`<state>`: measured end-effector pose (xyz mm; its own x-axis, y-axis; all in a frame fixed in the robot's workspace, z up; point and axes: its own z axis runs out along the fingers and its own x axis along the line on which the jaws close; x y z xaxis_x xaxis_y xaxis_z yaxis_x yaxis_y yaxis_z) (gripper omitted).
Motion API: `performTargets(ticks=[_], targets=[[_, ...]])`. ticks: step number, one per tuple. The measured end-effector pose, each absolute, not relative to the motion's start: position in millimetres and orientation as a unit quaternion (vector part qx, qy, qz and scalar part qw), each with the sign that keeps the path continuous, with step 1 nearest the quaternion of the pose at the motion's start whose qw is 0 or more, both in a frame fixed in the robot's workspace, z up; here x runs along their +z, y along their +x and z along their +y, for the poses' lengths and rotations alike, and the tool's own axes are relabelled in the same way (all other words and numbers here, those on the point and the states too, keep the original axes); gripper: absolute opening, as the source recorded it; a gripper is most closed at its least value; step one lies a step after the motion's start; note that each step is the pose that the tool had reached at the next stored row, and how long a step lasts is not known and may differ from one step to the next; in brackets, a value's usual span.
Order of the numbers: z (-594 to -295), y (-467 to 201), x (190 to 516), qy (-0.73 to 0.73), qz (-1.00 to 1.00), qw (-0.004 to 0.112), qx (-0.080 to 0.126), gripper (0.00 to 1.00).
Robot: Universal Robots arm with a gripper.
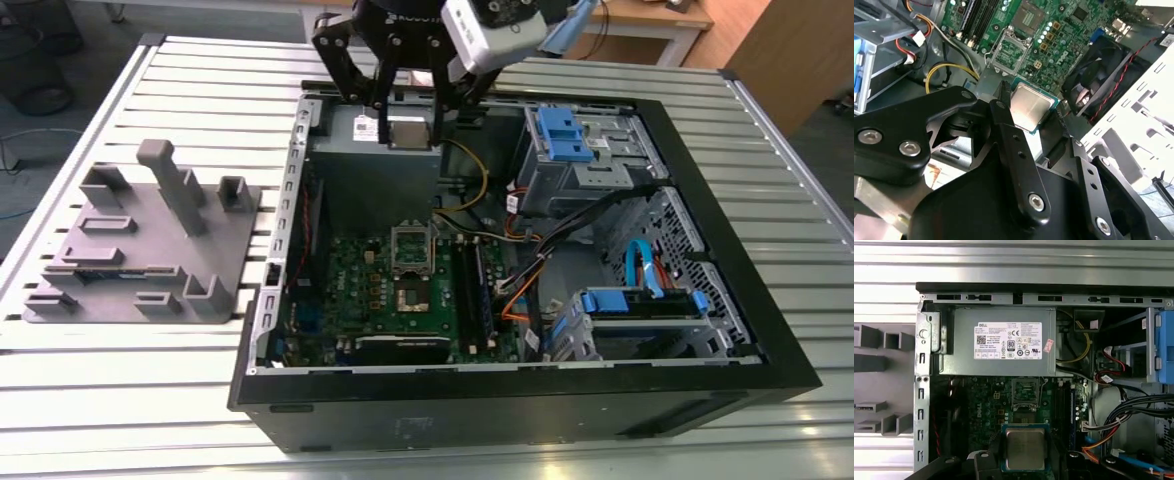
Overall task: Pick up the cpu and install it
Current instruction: 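Pick up the cpu and move it towards the insertion slot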
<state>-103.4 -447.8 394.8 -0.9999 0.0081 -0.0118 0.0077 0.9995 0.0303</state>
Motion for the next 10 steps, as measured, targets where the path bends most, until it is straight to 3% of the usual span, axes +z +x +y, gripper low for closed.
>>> performTargets(ticks=[10], targets=[[-455,-103,381,0.004,1.0,0.006,0.015,0.47]])
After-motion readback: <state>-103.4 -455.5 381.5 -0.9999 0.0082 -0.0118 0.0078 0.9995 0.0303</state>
